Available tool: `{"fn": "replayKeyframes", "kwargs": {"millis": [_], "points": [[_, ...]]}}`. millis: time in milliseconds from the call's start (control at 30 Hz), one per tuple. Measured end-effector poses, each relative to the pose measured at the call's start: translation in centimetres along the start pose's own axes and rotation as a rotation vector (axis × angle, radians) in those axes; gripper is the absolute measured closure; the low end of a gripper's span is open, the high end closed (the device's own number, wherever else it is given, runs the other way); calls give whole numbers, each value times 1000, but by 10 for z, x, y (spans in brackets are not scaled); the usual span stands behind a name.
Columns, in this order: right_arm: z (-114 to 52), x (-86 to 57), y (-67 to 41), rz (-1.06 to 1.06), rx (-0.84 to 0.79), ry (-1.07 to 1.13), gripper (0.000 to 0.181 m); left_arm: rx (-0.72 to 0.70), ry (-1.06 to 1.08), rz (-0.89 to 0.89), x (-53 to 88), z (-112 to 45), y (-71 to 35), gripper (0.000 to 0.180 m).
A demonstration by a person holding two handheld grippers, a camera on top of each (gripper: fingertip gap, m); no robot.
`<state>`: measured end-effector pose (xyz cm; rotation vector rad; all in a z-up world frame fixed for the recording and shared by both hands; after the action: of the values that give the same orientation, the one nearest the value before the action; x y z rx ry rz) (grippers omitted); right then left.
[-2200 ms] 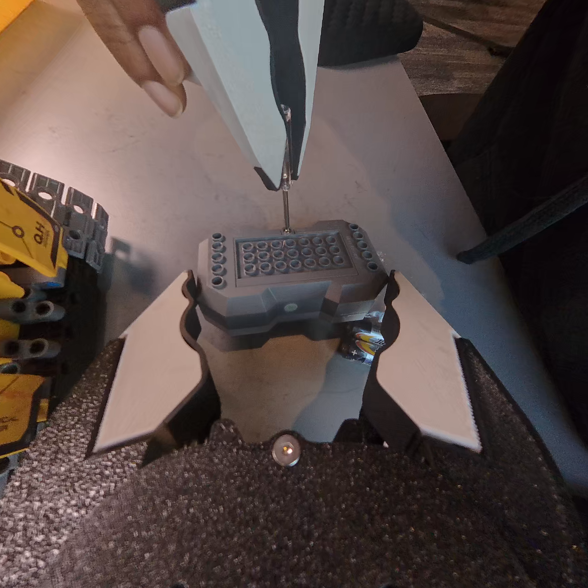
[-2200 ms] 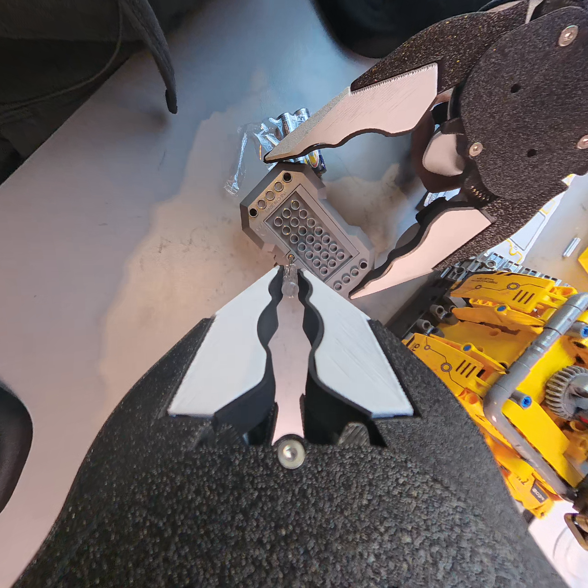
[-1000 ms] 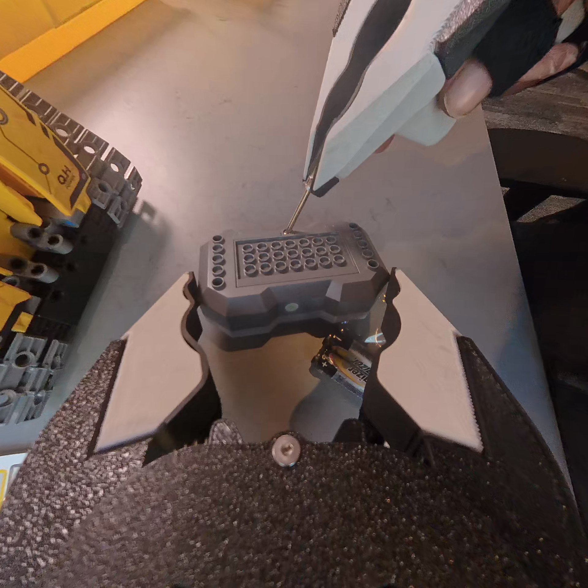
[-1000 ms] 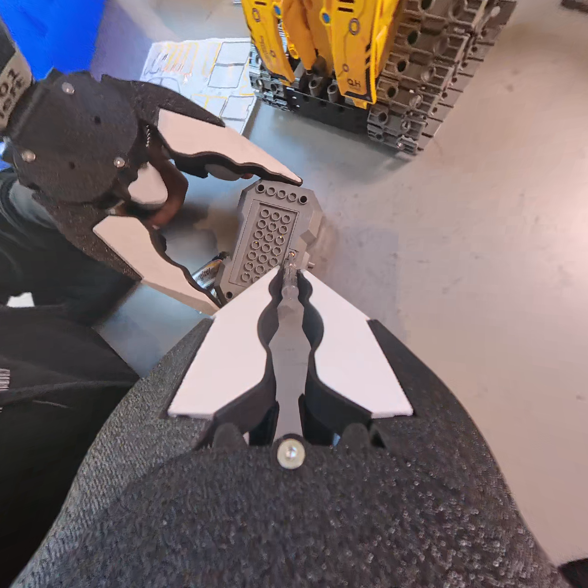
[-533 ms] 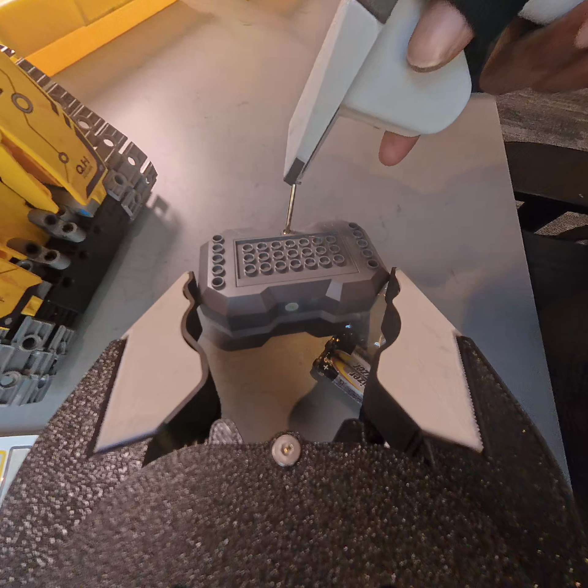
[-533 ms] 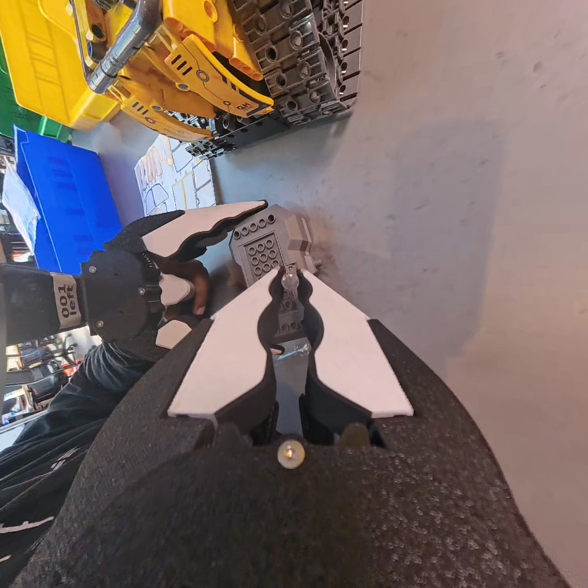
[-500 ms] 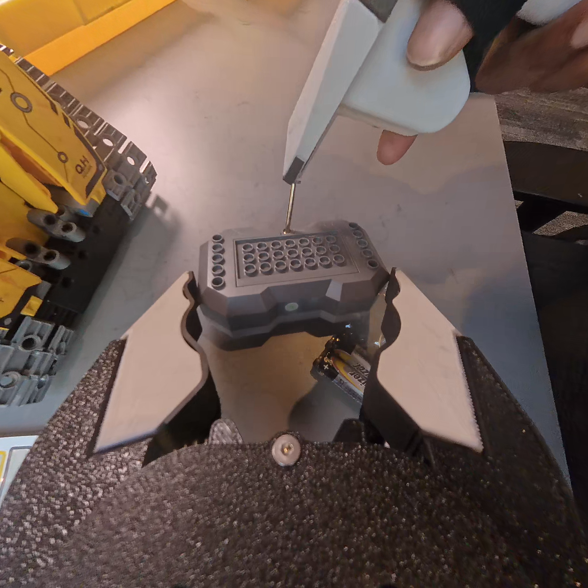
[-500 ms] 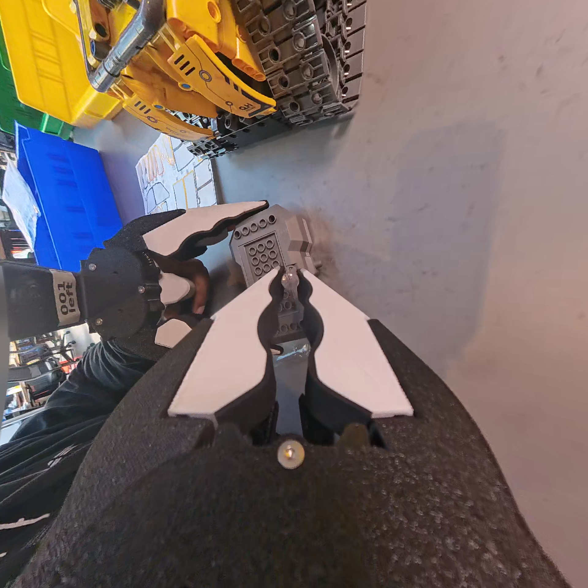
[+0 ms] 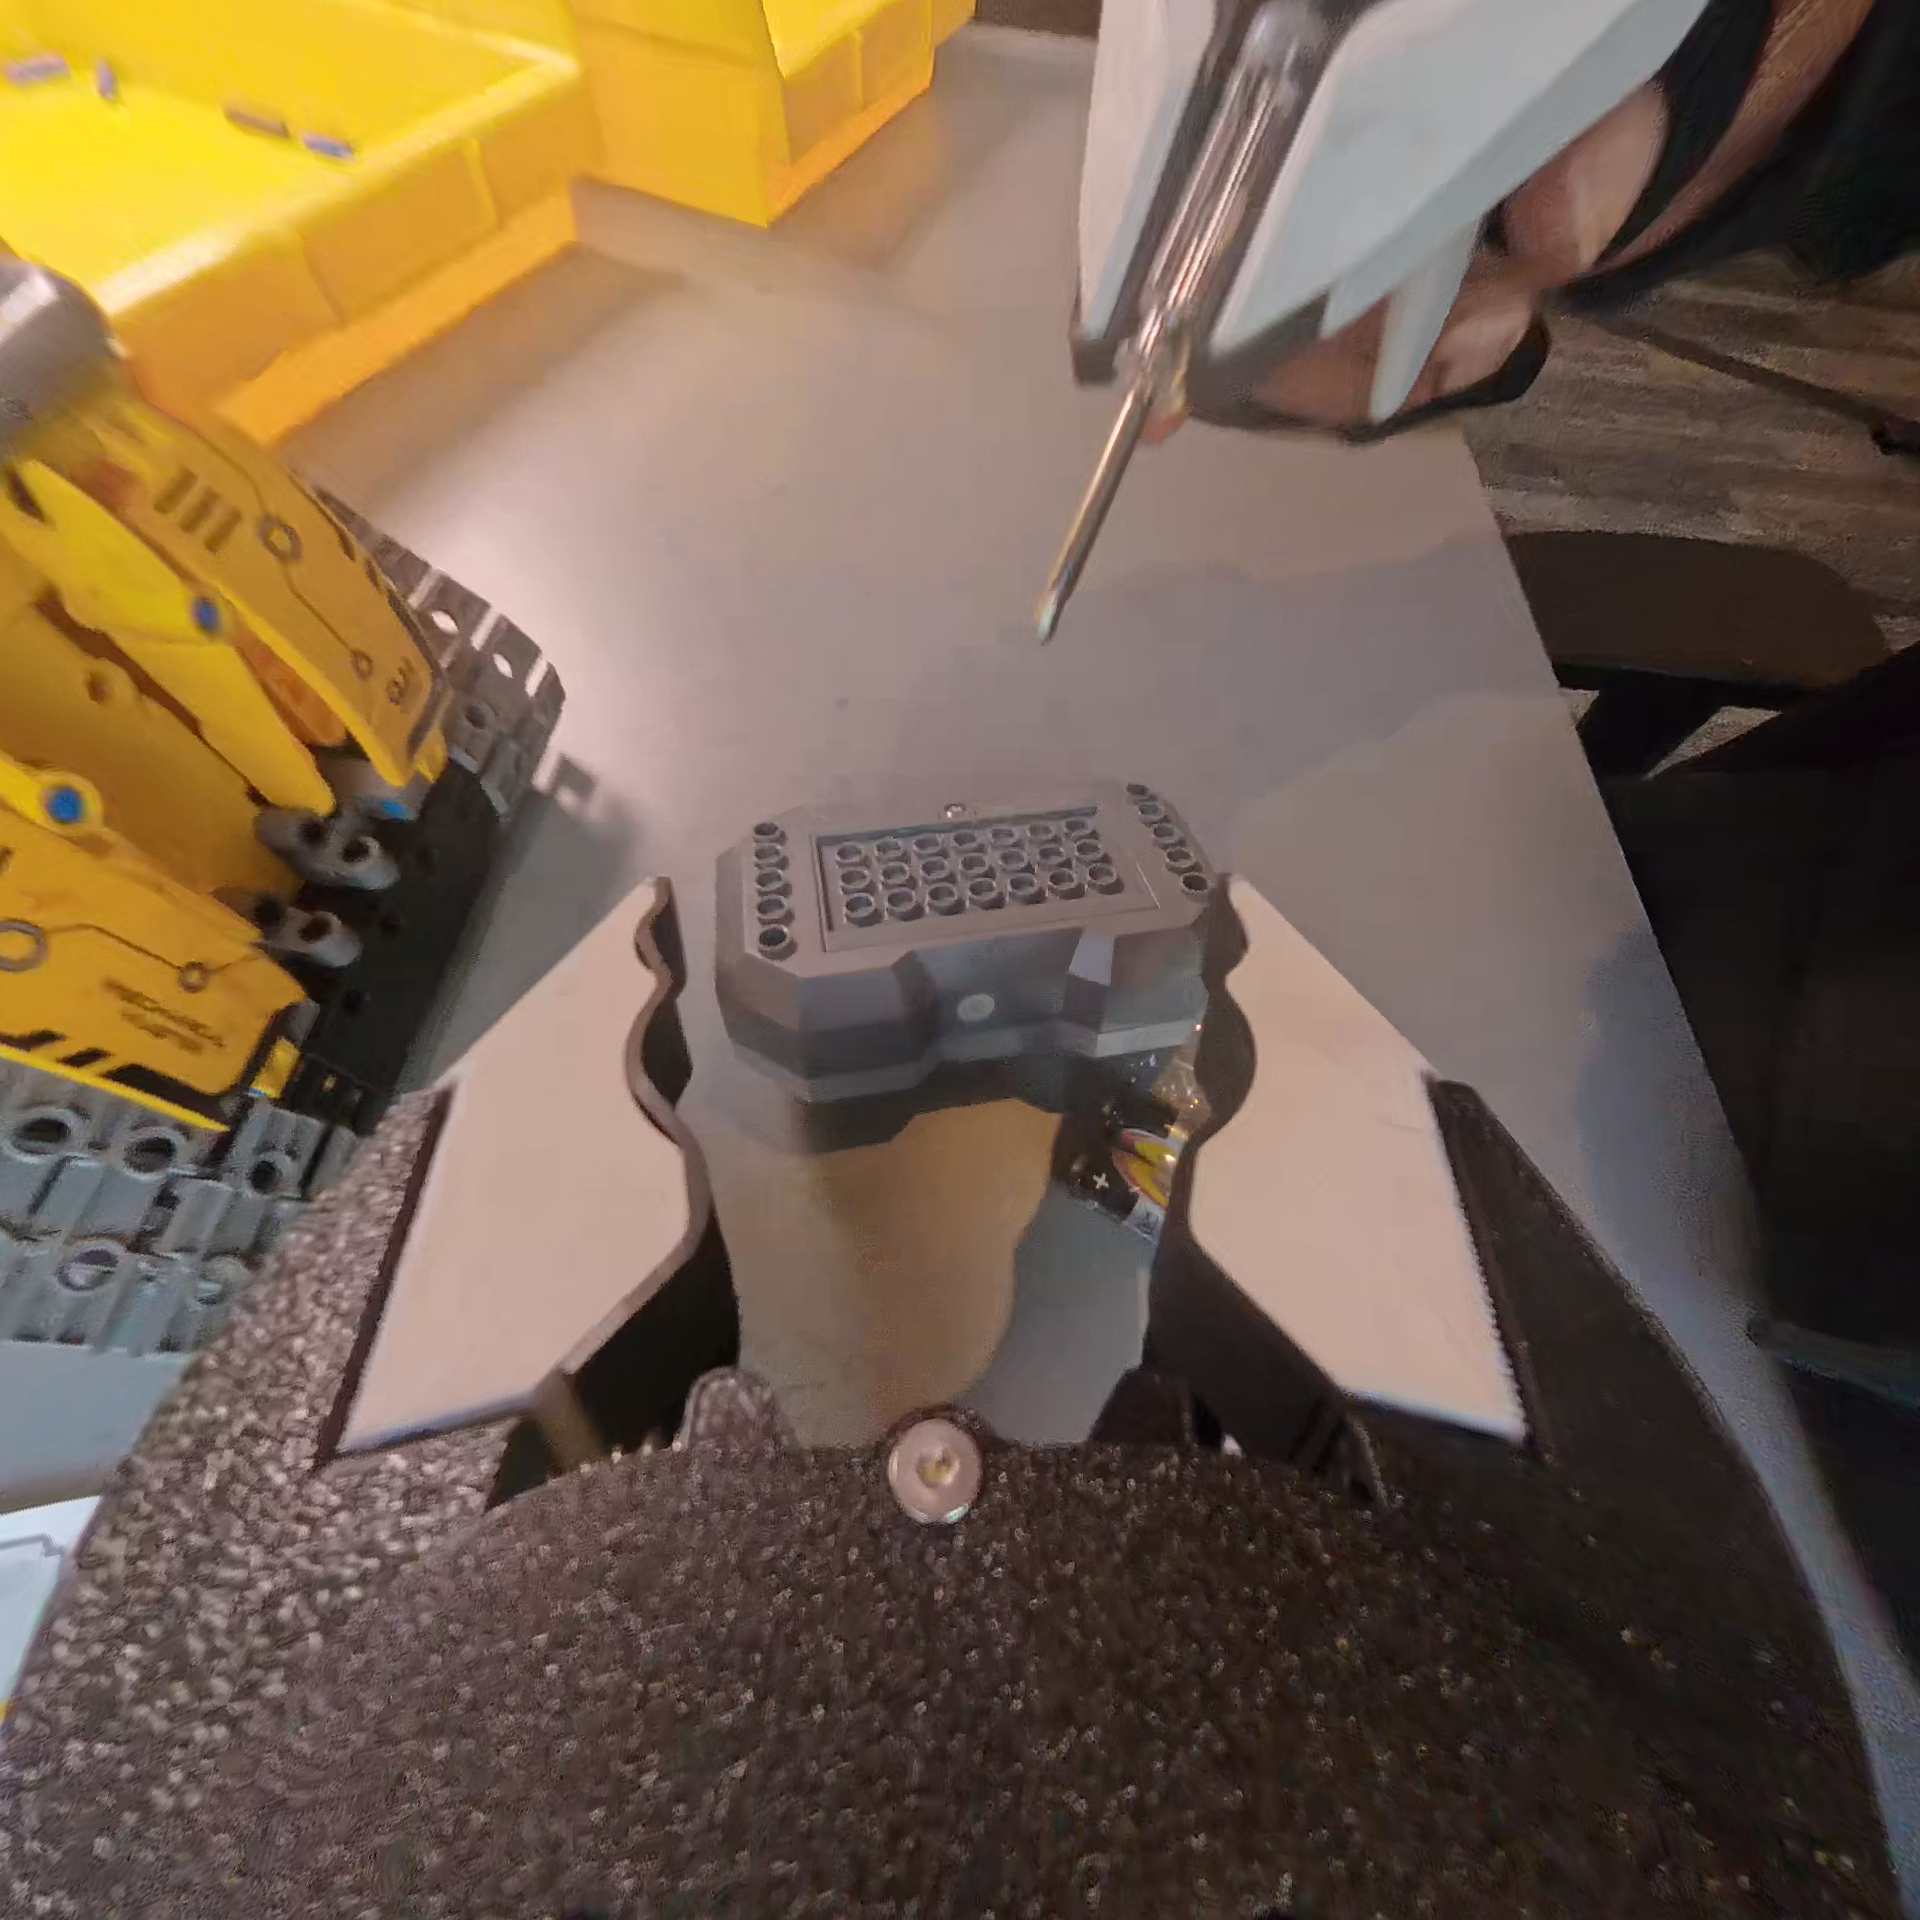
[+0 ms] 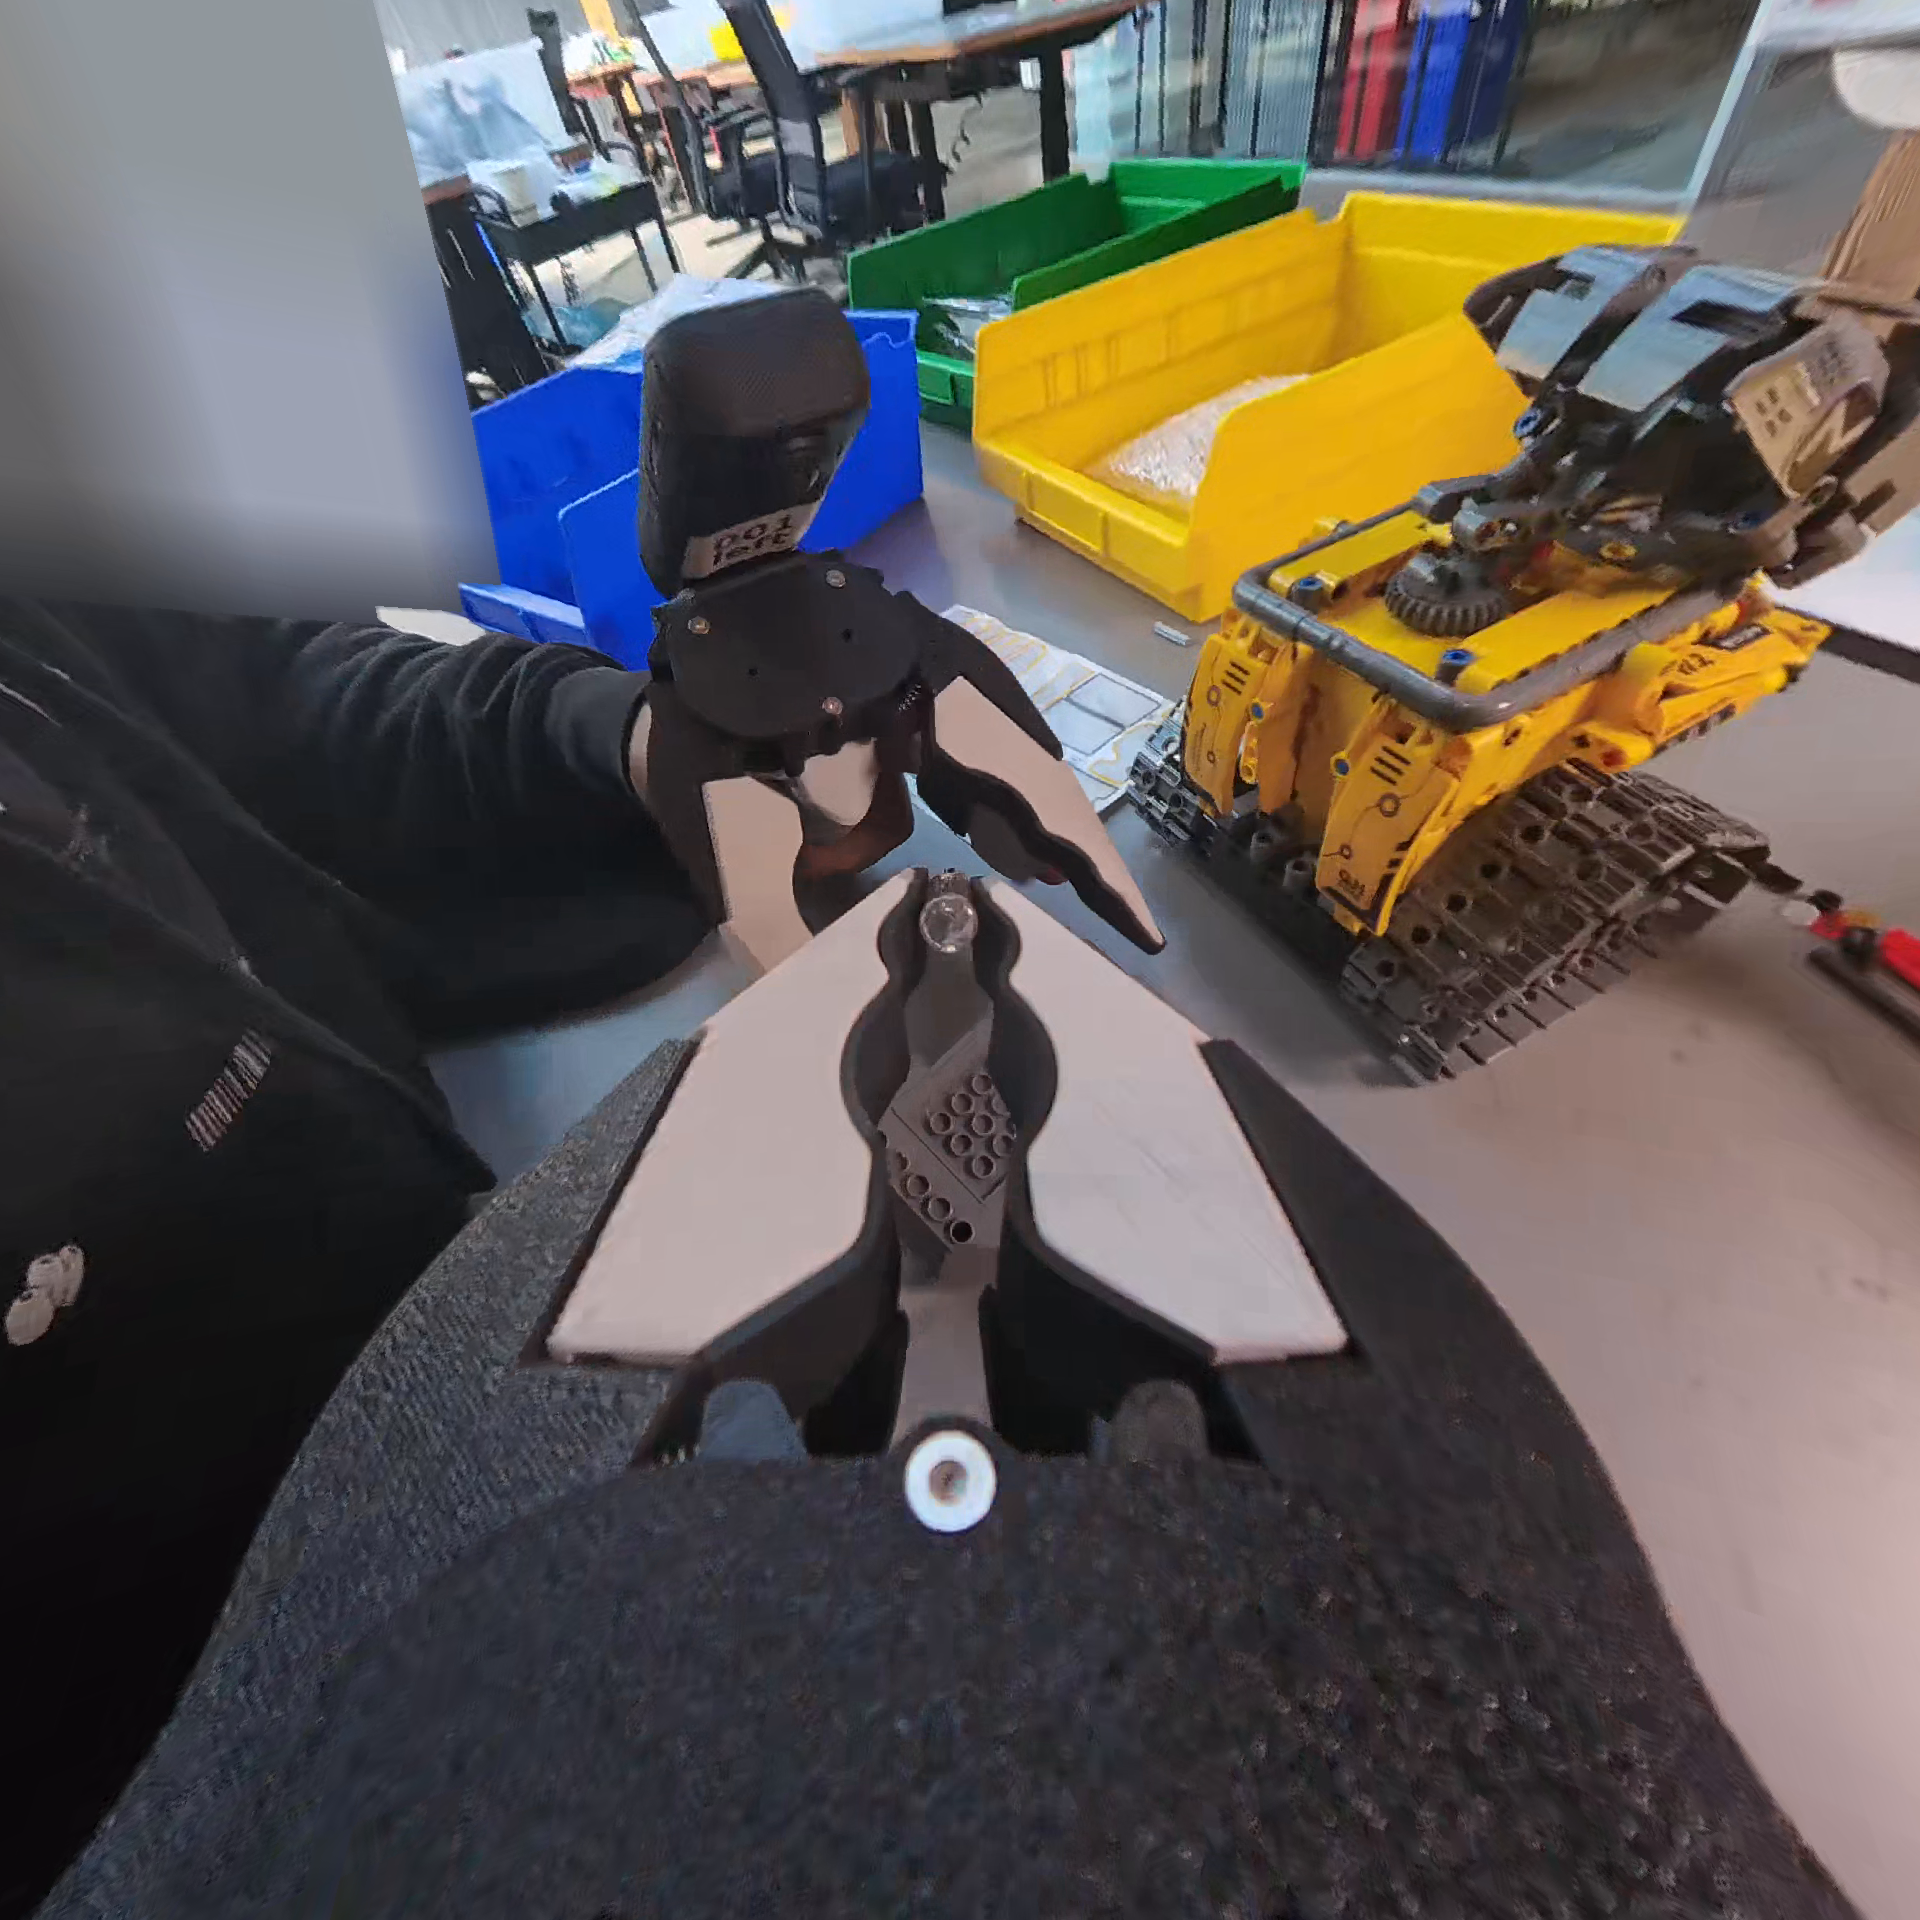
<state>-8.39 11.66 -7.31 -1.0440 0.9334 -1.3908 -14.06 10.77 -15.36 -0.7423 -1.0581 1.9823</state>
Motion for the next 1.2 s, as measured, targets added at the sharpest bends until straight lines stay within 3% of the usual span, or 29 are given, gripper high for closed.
{"fn": "replayKeyframes", "kwargs": {"millis": [167, 400, 633, 900, 1200], "points": [[-5, 11, 9, 26, -133, -37, 174, -190, 29, -96, -14, 22, -27, 143], [-7, 13, 19, 13, -158, -98, 174, -243, 124, -102, -26, 27, -33, 176], [-5, 17, 22, 72, -130, -172, 173, -218, 238, -64, -36, 25, -28, 179], [7, 31, 11, 495, 54, -353, 166, -235, 452, 37, -50, 29, -31, 179], [10, 42, 3, 805, 198, -493, 169, -255, 594, 111, -61, 33, -33, 180]]}}
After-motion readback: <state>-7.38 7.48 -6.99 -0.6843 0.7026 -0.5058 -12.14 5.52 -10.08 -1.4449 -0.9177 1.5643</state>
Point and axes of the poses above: each gripper's, where its closed fingertips meet, z back along the fingers, y out of its underside, x = y × z across the jaws, the point moved 3 cm from there along z, back along the fingers, and after that the axes turned 4 degrees about z, right-handed, at the moved point
